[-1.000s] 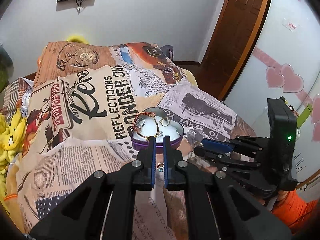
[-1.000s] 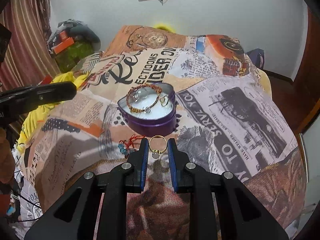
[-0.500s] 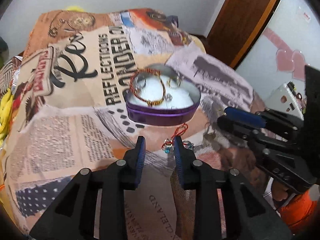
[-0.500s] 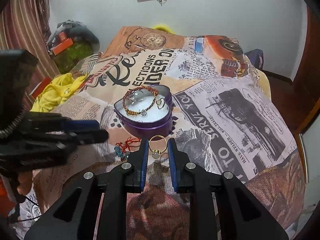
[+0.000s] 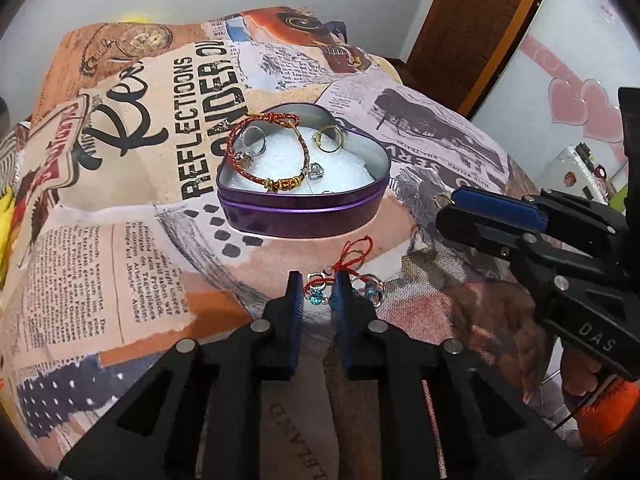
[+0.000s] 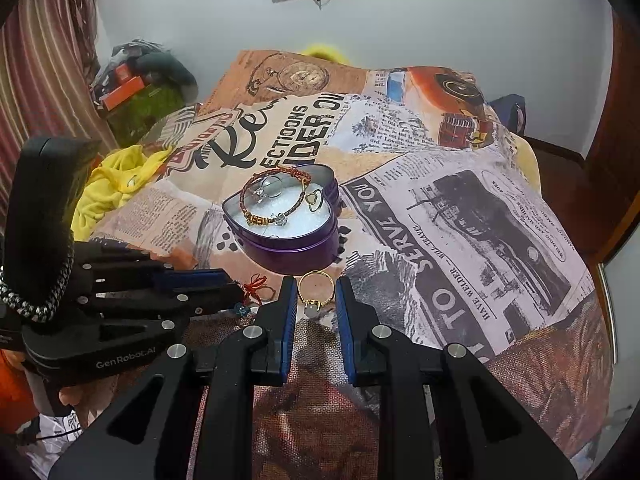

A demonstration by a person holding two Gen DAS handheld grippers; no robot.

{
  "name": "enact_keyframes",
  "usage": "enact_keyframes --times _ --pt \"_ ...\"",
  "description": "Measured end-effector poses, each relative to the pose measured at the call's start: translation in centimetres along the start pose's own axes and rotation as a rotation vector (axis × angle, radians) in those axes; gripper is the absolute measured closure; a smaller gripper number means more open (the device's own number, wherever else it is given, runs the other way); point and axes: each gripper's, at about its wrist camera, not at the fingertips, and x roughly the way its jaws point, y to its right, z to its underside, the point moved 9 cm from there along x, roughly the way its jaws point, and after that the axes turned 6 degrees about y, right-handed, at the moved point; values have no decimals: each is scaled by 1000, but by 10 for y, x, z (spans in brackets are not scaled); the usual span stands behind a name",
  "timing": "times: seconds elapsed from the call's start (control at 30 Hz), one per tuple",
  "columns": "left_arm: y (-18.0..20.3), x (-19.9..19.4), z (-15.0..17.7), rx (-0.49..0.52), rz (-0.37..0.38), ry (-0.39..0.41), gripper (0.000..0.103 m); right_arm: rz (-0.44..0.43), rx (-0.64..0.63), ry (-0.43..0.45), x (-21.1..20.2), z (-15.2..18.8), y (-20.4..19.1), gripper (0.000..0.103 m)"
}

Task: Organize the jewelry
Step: 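Lower the gold ring into the tin with the right gripper while the left lowers the bracelet in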

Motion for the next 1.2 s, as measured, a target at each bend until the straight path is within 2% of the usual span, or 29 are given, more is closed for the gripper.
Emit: enact_keyframes --times 0.33,0.7,0.97,1.2 --pt "3 -26 -11 9 -13 59 101 -1 1 10 -3 -3 0 86" --pt "9 -74 -54 7 18 198 101 2 -1 41 -8 -16 -1 86" --pt "2 -90 -85 -19 40 264 101 -2 -8 70 -7 -32 -4 86" --pt "-3 -104 -112 -11 29 324 101 -10 -17 103 -6 -49 -6 86"
